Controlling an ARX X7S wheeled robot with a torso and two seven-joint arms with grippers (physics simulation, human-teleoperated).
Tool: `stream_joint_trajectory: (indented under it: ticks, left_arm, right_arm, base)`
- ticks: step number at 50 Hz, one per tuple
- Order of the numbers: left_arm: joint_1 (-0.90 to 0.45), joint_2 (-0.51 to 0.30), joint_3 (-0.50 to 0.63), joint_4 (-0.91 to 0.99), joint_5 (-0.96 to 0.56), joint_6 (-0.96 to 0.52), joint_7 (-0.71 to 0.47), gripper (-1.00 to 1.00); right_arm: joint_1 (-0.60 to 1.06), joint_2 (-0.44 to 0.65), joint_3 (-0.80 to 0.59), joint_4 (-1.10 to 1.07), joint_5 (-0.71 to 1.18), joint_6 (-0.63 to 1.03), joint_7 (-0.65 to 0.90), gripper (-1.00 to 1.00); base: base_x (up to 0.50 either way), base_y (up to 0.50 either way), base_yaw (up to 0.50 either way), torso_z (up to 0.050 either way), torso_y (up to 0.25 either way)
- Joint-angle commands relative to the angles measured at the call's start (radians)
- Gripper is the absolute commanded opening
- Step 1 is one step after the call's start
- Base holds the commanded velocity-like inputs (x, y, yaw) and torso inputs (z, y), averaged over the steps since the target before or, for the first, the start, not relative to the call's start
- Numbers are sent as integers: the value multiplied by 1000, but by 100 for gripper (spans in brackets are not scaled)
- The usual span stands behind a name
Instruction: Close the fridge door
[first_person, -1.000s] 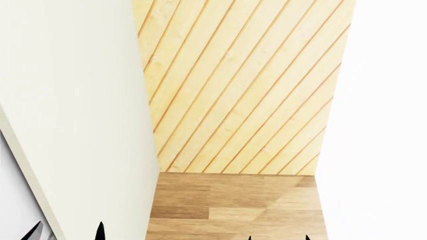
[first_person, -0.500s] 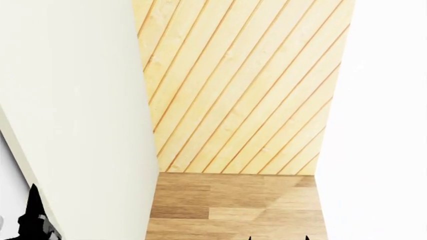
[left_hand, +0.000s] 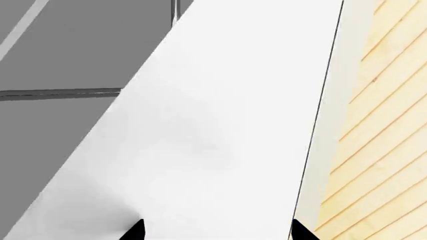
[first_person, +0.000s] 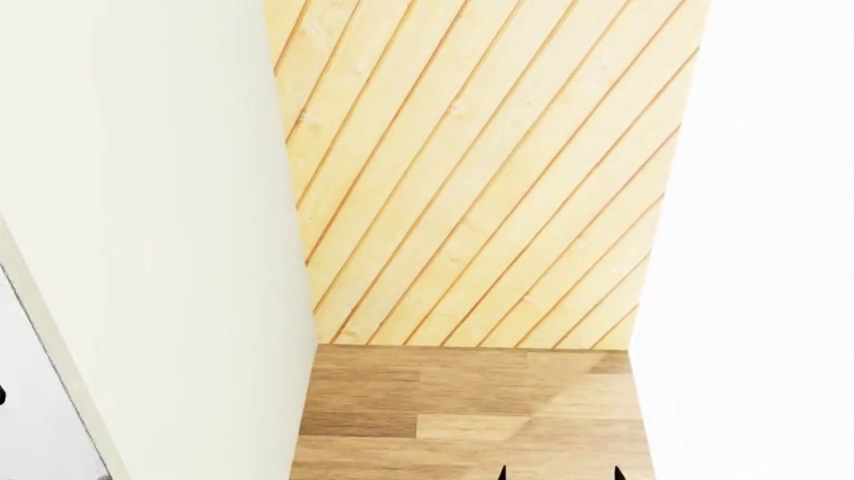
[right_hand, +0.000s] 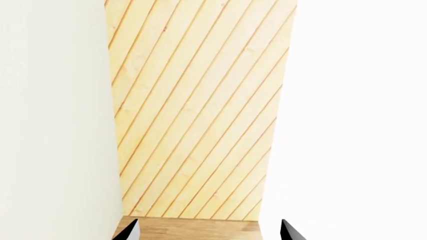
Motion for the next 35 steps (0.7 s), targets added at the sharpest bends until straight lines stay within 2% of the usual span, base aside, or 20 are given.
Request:
stream_joint_trajectory:
  ticks: [1,9,12,16,19,21,22,23,25,26,29,35]
  left_arm:
    - [-299,-156,-94,-58,88,-21,-48,100]
    - [-471,-168,-25,-218,157,-9,-19,100]
    - [-455,-168,-30,-154,135,-34,-27,100]
    - [-222,-156,-62,180,11,-80,-29,100]
    - [117,-127,-41,550,-87,-58,-13,100]
    - [318,-86,1,693,-97,-10,2,100]
    - [359,-81,11,711,-116,-12,4,100]
    - [448,-64,46,745,-74,28,30,100]
    - [507,-50,67,753,-65,47,42,100]
    - [570,-41,105,757,-9,86,77,100]
    - [618,-28,118,752,24,116,82,100]
    - [599,-32,100,736,-10,98,63,100]
  right_arm:
    - [4,0,-3,12,3,-10,3,100]
    - [16,-3,-7,29,4,-16,4,100]
    - [19,-4,-9,33,4,-16,5,100]
    - [18,-3,-10,28,5,-13,8,100]
    - [11,2,-12,18,5,-9,11,100]
    - [1,7,-11,2,7,-4,13,100]
    - [-2,9,-11,-1,8,-4,13,100]
    - [-7,12,-10,-11,10,-2,15,100]
    - [-12,15,-9,-20,12,1,16,100]
    - [-15,16,-9,-24,13,0,17,100]
    - [-21,20,-11,-39,13,6,20,100]
    - [-24,23,-12,-49,16,10,25,100]
  base:
    - [19,9,0,0,0]
    - [4,2,0,1,1]
    - [0,0,0,4,0]
    - [0,0,0,3,0]
    - [0,0,0,0,0]
    - [0,0,0,0,0]
    - [0,0,0,0,0]
    - [0,0,0,0,0]
    - [0,0,0,0,0]
    - [0,0,0,0,0]
    - [0,0,0,0,0]
    - [0,0,0,0,0]
